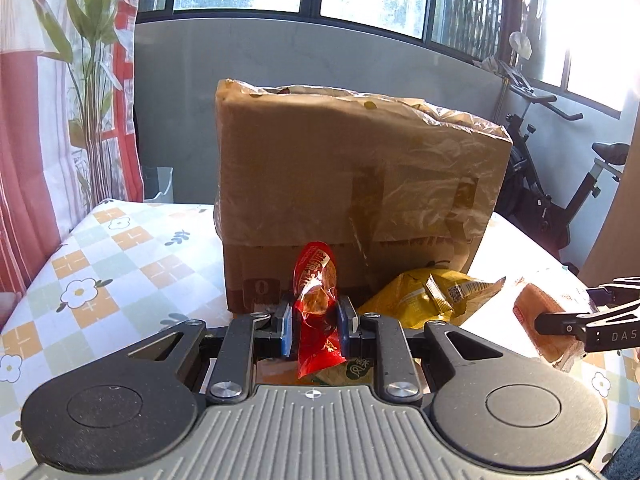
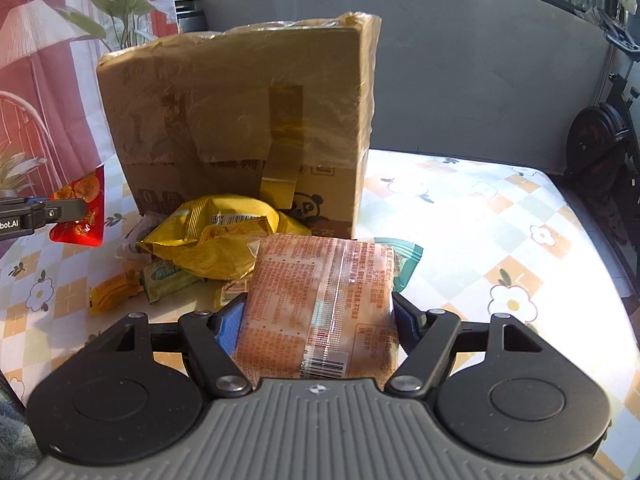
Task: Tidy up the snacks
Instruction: 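Lift both held snacks and carry them over the box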
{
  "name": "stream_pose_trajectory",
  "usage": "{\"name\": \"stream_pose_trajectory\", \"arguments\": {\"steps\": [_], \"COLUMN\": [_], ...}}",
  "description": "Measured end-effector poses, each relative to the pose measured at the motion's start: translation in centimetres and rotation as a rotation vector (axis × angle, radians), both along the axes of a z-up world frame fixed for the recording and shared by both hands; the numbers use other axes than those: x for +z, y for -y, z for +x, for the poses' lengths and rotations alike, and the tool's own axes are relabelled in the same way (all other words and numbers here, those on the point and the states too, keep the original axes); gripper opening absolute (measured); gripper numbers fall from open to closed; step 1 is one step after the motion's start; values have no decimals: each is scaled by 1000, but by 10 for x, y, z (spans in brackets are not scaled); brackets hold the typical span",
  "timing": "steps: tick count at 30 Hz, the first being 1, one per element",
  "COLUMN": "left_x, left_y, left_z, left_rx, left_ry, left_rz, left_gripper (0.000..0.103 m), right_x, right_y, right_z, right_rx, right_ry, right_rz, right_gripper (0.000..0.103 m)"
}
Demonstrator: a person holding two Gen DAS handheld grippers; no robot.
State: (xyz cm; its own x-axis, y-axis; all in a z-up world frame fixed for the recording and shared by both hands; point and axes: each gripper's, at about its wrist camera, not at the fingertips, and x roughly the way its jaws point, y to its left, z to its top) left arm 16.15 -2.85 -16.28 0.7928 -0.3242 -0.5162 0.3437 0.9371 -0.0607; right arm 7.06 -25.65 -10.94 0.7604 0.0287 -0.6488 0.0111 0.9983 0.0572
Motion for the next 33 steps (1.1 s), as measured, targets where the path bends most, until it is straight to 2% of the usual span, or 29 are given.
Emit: {"name": "stream_pose_trajectory", "arguments": {"steps": [15, 22, 33], "left_x": [26, 53, 87], "left_y": [5, 8, 25], "left_z": [-2, -5, 13], "left_rx": [-10, -34, -76], "left_ry": [71, 157, 225], "left_rz": [-23, -19, -57], "left_gripper": [23, 23, 23], "right_x": [37, 58, 98], "right_y": [-2, 0, 11], "right_z": [-3, 2, 22], "right_rx": [39, 47, 66], "right_ry": [117, 185, 290], "right_rz": [10, 10, 24], "right_gripper": [73, 73, 73]}}
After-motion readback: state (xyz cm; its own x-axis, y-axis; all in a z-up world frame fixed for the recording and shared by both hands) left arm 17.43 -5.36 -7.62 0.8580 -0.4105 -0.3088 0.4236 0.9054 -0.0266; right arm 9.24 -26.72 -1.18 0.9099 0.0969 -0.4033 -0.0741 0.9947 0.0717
